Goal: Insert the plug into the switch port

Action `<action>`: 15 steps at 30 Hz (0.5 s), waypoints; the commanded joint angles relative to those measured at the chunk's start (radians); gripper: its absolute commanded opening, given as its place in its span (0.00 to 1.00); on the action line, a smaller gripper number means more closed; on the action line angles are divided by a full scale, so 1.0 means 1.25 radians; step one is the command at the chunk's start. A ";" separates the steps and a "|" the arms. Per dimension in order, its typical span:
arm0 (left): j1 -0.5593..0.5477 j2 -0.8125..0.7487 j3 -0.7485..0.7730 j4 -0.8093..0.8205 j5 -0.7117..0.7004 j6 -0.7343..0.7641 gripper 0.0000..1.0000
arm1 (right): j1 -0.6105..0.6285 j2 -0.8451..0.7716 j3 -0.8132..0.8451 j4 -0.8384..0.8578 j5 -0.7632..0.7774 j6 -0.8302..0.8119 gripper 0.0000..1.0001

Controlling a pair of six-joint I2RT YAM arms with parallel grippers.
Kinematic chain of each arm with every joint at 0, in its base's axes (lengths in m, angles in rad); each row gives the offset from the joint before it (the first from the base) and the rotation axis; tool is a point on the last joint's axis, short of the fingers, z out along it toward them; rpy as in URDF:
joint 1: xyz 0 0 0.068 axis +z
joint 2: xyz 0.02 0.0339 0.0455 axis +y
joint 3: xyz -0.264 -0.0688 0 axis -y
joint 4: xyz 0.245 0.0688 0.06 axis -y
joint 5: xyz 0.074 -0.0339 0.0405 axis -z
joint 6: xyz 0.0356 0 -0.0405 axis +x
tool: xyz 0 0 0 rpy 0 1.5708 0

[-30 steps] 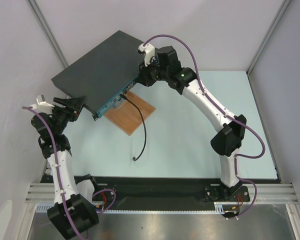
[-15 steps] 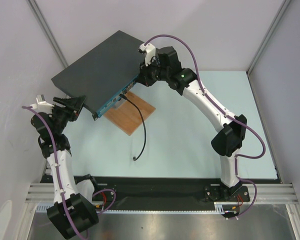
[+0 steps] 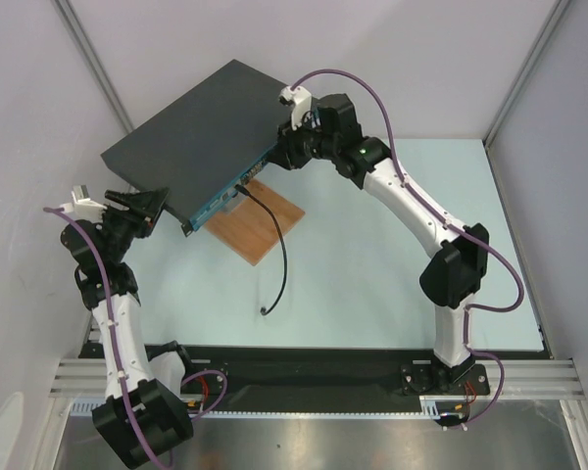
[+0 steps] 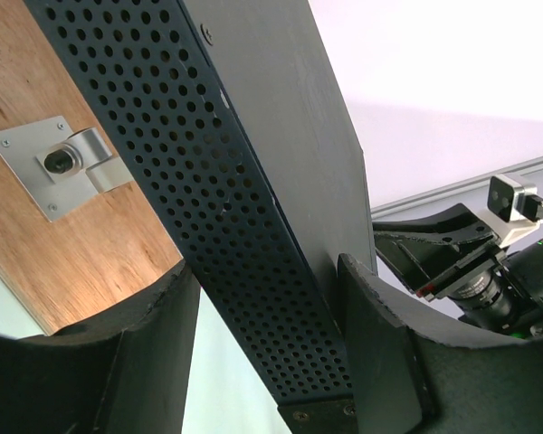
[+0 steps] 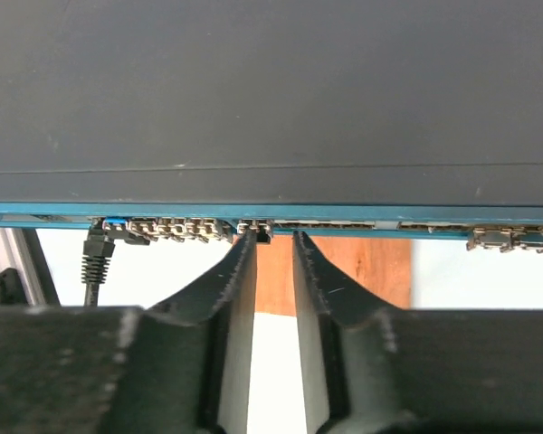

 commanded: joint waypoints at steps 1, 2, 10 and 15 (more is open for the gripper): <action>-0.027 0.006 0.015 0.009 0.033 0.131 0.06 | -0.027 -0.021 -0.042 0.043 -0.025 0.005 0.29; -0.027 0.006 0.015 0.002 0.032 0.136 0.07 | -0.032 -0.029 -0.048 0.036 -0.037 0.003 0.32; -0.015 -0.008 0.041 -0.053 0.039 0.176 0.21 | -0.088 -0.115 -0.112 0.010 -0.082 -0.003 0.49; -0.002 -0.019 0.062 -0.067 0.062 0.184 0.52 | -0.139 -0.160 -0.167 0.004 -0.112 0.004 0.64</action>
